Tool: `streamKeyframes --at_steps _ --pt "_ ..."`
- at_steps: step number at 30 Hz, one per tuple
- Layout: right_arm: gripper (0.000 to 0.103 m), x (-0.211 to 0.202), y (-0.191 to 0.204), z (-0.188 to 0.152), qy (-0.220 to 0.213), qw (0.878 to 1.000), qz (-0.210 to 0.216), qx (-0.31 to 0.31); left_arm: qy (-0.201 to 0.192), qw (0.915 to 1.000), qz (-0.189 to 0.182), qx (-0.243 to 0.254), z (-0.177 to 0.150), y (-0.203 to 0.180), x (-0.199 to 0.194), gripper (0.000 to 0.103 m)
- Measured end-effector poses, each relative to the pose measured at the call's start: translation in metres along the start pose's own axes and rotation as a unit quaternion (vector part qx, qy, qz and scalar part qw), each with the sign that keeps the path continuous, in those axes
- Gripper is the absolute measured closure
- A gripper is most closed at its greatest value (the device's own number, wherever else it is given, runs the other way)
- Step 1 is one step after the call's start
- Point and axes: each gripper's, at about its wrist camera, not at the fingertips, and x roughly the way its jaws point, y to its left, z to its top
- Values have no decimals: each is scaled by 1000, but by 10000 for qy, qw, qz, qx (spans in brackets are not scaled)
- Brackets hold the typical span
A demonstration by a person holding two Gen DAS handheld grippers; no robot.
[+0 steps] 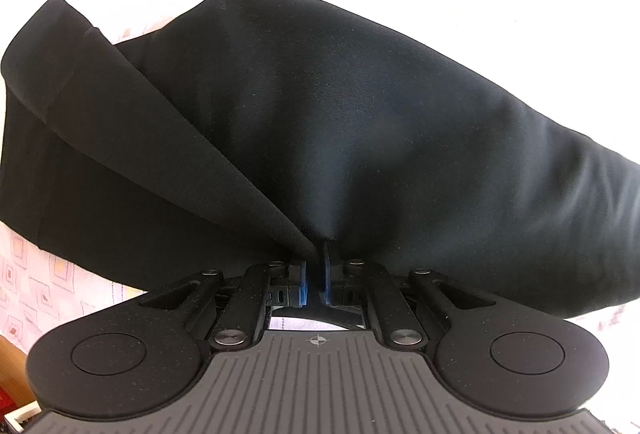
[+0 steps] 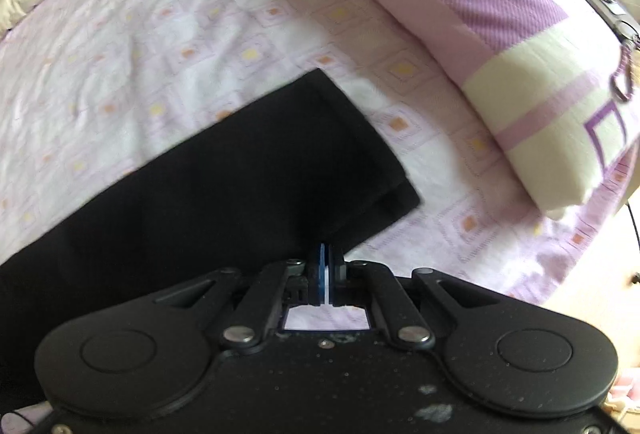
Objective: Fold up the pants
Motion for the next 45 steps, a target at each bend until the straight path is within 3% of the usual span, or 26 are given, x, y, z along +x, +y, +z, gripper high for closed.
streamKeyframes --at_steps 4,8,10,16,19,20,21,22,27,31,34,36,41,45 --pt "99 2 -15 0 46 9998 159 55 -50 9997 -13 -226 -3 9 -3 95" --pt "93 -17 -25 1 -404 9976 544 138 -124 9989 -62 -455 -14 9 -6 95" --pt "69 -23 -25 3 -634 9964 536 149 -160 9985 -73 -519 -18 12 -9 95" --pt "69 -1 -32 18 -581 9970 496 -114 -190 9983 24 -557 -25 11 -7 95" --pt "69 4 -34 24 -622 9953 687 -275 -186 9982 41 -568 -26 10 -9 95" --pt "74 4 -35 25 -624 9943 784 -350 -188 9981 35 -585 -27 10 -10 95" --pt "91 3 -36 25 -593 9936 863 -431 -189 9980 24 -605 -27 10 -11 95" --pt "101 2 -36 24 -547 9929 929 -496 -190 9978 15 -630 -28 11 -12 95" --pt "101 -11 -47 13 -599 9918 985 -550 -242 9970 -41 -733 -28 14 -11 96" --pt "100 0 -47 7 -352 9940 820 -636 -153 9967 -20 -800 -32 17 -1 94" --pt "88 6 -41 8 -236 9954 533 -763 -100 9948 -34 -1011 -31 21 -1 93" --pt "81 -1 -37 11 -348 9953 458 -783 -120 9938 -32 -1104 -30 22 -7 93" --pt "78 -32 -22 12 -935 9891 356 -1082 -358 9952 82 -902 -37 21 -27 91" --pt "77 -52 3 11 -1266 9774 647 -1567 -484 9941 101 -969 -44 23 -32 91"
